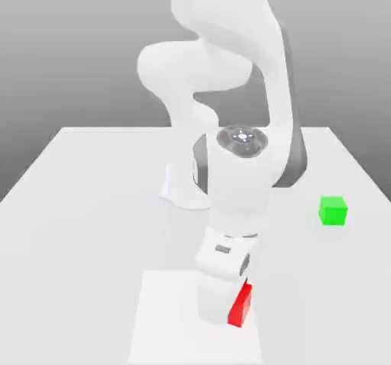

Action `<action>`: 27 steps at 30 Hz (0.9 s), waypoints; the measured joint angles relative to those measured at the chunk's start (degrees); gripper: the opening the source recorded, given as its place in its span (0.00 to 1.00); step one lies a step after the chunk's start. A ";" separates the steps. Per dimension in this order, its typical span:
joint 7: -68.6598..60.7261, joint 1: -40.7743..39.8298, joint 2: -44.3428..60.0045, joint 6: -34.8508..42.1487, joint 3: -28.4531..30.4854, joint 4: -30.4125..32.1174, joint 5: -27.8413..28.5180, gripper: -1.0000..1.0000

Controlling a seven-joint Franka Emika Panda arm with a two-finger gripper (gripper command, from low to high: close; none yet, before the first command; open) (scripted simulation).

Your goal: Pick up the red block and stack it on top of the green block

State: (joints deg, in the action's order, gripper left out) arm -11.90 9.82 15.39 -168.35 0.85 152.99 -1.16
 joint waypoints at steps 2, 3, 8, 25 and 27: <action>0.04 -0.01 0.00 0.09 -0.01 0.00 0.04 0.00; 0.00 -0.06 0.88 -0.68 -0.07 -0.12 0.01 0.00; 0.35 -0.02 -6.63 5.69 0.10 0.98 0.47 0.00; -16.06 34.10 -26.38 14.97 -17.53 10.84 -8.39 0.00; -18.25 38.55 -28.09 15.40 -20.13 12.18 -9.45 0.00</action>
State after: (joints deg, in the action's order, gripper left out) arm -30.15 48.37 -12.70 -152.95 -19.28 165.16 -10.61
